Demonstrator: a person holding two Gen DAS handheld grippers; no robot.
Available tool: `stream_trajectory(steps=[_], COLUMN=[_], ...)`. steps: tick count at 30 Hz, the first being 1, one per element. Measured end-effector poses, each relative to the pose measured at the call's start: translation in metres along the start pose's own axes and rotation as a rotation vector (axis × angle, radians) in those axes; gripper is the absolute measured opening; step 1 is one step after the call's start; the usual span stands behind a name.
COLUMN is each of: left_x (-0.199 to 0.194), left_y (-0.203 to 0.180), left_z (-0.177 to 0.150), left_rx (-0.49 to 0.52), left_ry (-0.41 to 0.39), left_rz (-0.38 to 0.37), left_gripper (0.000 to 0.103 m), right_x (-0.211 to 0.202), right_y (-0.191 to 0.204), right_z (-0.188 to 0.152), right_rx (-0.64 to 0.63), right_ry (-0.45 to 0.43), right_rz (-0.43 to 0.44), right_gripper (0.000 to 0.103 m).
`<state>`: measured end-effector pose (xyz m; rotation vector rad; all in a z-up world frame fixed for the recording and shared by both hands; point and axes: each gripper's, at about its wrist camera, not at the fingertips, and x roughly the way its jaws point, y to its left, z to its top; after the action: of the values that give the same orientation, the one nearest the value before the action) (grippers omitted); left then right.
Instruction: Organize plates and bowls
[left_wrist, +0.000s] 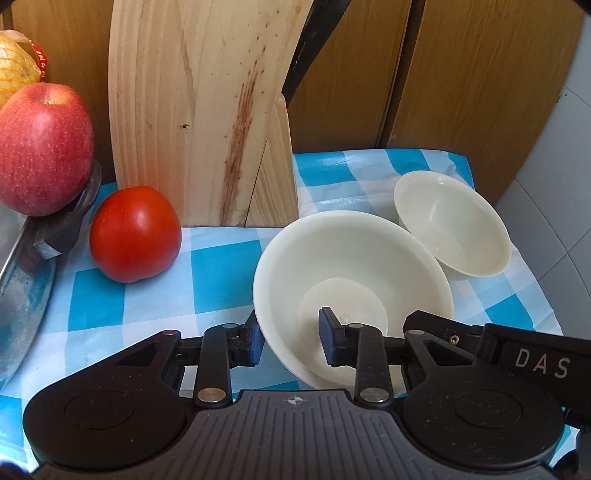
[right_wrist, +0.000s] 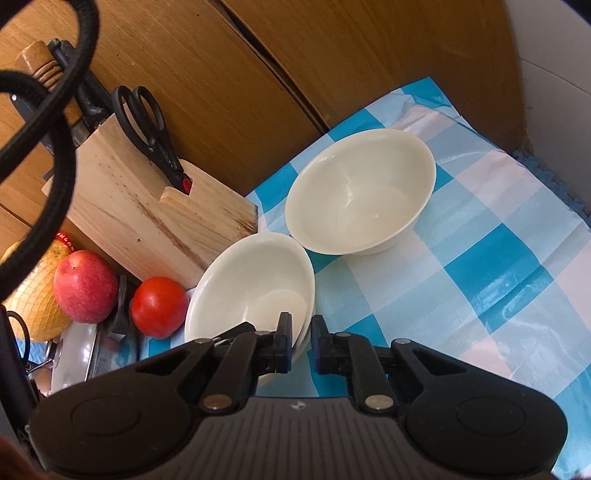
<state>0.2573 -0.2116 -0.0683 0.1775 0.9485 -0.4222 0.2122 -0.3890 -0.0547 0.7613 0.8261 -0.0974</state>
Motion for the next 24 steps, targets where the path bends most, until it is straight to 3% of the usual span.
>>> stream_trajectory(steps=[24], left_x=[-0.048], left_y=[-0.004], left_z=[0.005], left_rx=[-0.001], left_ry=[-0.086], left_rz=[0.021], left_gripper=[0.04], right_x=[-0.024], right_y=[0.011], right_z=[-0.002], right_rx=[-0.014], right_ry=[-0.063], right_rz=[0.06], right_gripper=[0.012])
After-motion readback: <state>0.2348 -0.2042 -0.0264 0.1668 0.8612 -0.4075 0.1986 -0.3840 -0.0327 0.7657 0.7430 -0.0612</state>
